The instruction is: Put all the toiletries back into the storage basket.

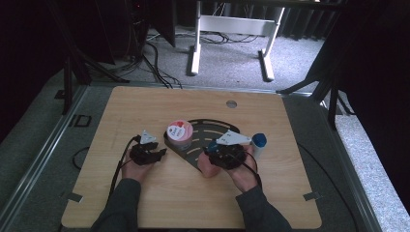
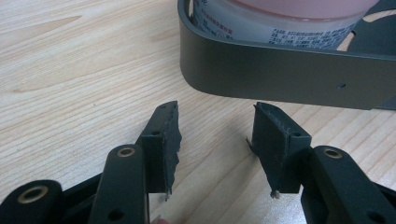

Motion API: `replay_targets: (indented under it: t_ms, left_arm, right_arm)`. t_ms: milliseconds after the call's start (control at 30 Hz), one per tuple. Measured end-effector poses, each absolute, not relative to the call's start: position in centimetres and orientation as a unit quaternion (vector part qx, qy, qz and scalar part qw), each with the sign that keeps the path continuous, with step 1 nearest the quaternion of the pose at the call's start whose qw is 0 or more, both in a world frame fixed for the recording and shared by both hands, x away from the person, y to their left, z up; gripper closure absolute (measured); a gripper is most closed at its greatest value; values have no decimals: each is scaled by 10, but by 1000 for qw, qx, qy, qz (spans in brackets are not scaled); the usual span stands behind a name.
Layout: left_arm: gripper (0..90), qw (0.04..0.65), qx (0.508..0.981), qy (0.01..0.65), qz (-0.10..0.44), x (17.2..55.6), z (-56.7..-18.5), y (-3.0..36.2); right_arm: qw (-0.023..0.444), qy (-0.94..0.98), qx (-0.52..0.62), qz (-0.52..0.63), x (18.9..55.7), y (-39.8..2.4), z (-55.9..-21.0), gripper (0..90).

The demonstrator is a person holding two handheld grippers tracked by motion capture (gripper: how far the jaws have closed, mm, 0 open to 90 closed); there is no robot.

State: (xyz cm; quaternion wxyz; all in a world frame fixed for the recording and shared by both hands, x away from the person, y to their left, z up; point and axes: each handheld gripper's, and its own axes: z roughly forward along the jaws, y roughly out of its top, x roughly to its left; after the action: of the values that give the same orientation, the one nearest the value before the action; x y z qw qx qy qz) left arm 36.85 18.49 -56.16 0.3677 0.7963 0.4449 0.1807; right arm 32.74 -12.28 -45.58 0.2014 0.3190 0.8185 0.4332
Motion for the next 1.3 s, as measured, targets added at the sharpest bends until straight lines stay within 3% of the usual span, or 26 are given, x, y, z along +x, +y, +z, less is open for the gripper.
replay_targets:
  t_ms: [1300]
  left_arm:
    - [513, 370, 795, 446, 179, 368, -562, 185]
  right_arm:
    - [210, 805, 359, 423, 377, -102, -460, 521]
